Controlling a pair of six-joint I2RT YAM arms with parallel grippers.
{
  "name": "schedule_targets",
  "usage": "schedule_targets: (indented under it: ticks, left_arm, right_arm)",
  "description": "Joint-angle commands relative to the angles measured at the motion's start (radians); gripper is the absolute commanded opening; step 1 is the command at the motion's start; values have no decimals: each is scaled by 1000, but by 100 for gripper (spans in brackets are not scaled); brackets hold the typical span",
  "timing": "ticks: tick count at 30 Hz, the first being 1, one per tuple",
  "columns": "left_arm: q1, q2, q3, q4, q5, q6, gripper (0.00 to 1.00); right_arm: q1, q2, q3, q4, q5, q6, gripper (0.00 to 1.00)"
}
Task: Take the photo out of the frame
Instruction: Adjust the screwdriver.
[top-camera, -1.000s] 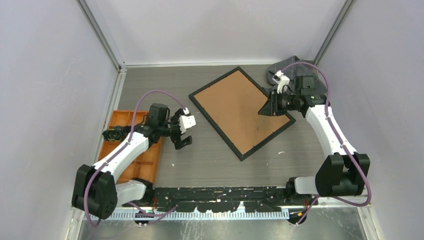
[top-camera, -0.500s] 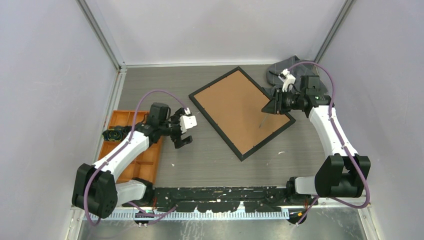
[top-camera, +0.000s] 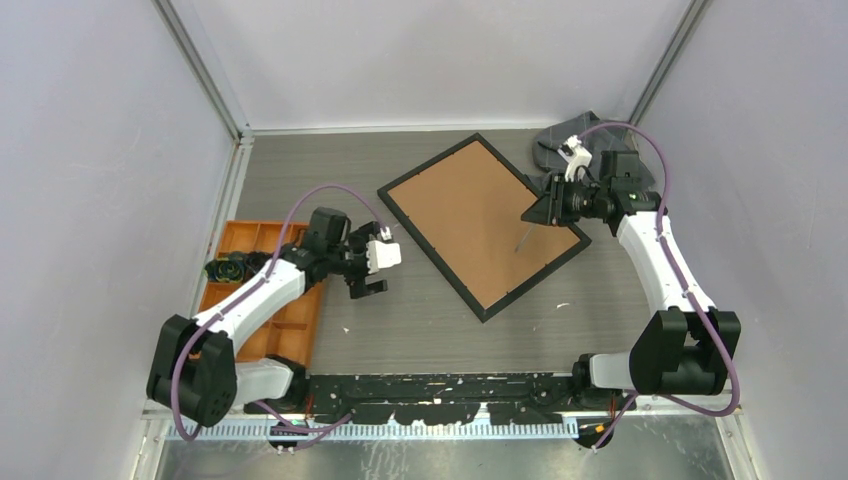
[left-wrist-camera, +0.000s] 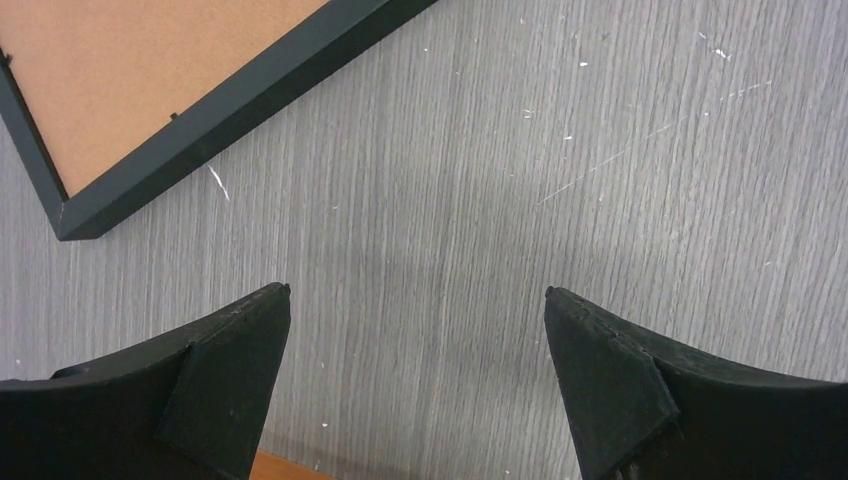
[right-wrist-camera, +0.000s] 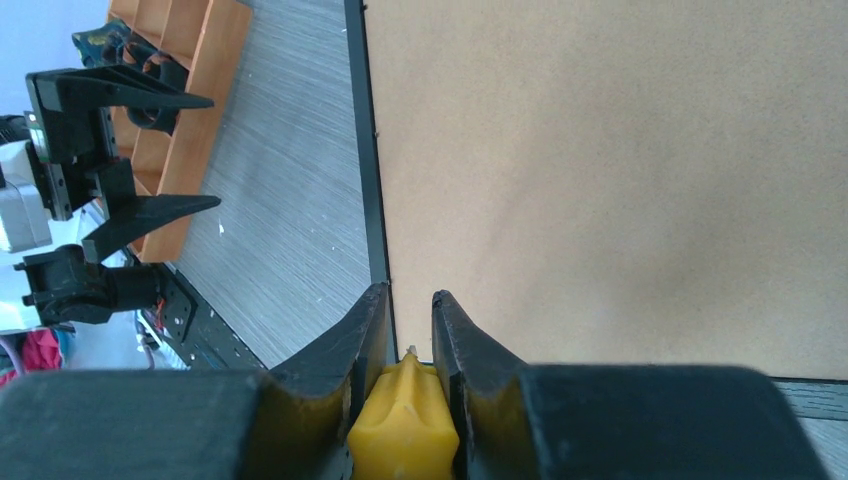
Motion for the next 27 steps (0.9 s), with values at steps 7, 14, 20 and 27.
schedule_targets:
  ticks: [7,14,20,27]
  left_arm:
    - [-21,19,24,-15,-17,96,100]
    - [-21,34,-7,31,-17,144,100]
    - [-21,87,-4,75,22,190,100]
    - [1,172,31,162,35,194,100]
  right_arm:
    - [-6,8,74,64,-19,55,1]
    - [-6,88,169,106,-12,118,1]
    - [-6,201,225,238,-13,265,1]
    - [-5,305,255,373,17,373,1]
